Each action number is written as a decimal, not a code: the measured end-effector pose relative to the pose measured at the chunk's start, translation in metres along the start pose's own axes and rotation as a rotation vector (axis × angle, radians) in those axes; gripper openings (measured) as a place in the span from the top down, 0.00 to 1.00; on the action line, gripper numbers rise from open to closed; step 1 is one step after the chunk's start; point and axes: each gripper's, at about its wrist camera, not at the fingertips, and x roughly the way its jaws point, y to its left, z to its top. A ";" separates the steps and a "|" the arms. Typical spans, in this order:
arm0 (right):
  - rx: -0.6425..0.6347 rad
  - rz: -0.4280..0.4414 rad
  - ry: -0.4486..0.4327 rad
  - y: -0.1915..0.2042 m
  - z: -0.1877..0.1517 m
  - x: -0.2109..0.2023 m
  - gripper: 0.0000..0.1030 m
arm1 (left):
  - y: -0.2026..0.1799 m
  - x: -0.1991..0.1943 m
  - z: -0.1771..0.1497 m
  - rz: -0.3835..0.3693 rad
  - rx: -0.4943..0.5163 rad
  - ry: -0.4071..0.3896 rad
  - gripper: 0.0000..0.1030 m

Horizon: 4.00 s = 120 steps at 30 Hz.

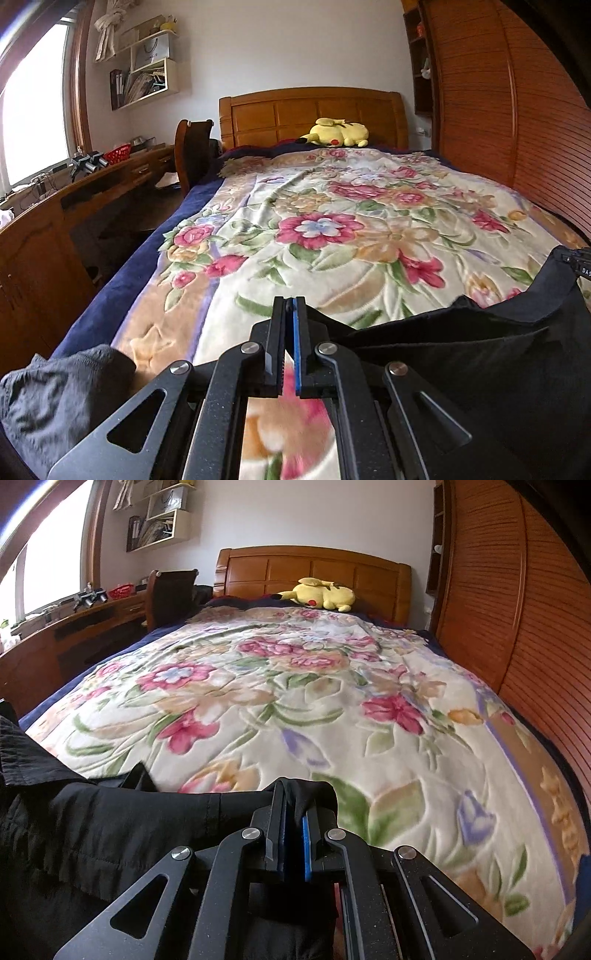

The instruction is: Fold large clothes

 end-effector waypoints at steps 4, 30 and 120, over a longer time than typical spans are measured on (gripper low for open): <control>-0.044 -0.043 0.051 0.013 0.001 0.023 0.95 | -0.002 0.012 0.001 -0.036 0.008 0.014 0.96; -0.135 0.083 0.025 0.040 -0.026 -0.061 0.38 | -0.071 -0.103 -0.072 -0.240 -0.012 -0.004 0.23; -0.116 0.243 0.147 0.173 -0.144 -0.071 0.42 | -0.067 -0.092 -0.128 -0.200 0.027 0.099 0.23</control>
